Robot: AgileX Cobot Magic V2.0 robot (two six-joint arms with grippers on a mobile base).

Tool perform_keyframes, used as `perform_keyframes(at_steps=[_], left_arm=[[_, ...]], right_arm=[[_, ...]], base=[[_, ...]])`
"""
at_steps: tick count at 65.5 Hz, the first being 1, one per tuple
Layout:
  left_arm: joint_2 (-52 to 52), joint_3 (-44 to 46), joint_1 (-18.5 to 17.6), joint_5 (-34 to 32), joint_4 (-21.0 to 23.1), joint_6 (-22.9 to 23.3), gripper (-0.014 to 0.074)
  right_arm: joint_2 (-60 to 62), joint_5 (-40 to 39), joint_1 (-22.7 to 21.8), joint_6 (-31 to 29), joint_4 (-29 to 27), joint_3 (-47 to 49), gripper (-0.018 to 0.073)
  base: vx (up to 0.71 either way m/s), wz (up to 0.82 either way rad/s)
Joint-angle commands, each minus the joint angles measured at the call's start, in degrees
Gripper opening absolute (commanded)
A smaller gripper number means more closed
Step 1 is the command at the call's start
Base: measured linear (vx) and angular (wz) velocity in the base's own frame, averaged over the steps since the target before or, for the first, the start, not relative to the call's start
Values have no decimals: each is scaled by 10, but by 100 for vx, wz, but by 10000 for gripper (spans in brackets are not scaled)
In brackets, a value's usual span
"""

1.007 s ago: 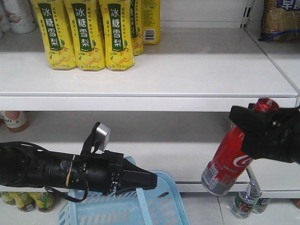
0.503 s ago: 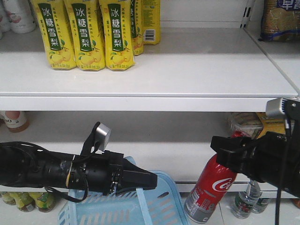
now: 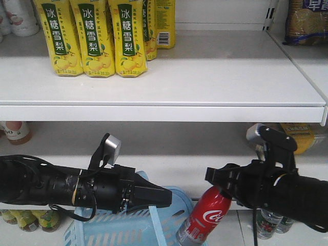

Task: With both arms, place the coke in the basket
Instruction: 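Lower the held Coca-Cola bottle into the basket in the left gripper, then open the right gripper and withdraw it from the basket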

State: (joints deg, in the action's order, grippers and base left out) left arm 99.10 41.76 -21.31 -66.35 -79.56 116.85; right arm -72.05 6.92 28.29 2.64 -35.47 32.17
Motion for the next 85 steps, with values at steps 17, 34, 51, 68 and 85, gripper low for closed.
perform_keyframes(at_steps=[17, 34, 51, 68, 85], left_arm=[[-24, 10, -2, -126, 34, -1, -6], [-24, 10, -2, -126, 34, -1, -6], [-24, 10, -2, -126, 34, -1, -6], [-24, 10, -2, -126, 34, -1, -6], [-24, 10, -2, -126, 34, -1, -6]], right_arm=[[-95, -160, 87, 7, -15, 19, 11], [-147, -154, 87, 14, -16, 19, 77], [-162, -137, 87, 17, -13, 19, 207], [-163, -114, 87, -1, -8, 19, 319], [-159, -116, 87, -9, -7, 19, 368]], base=[[0, 0], [0, 0], [0, 0], [0, 0], [0, 0]])
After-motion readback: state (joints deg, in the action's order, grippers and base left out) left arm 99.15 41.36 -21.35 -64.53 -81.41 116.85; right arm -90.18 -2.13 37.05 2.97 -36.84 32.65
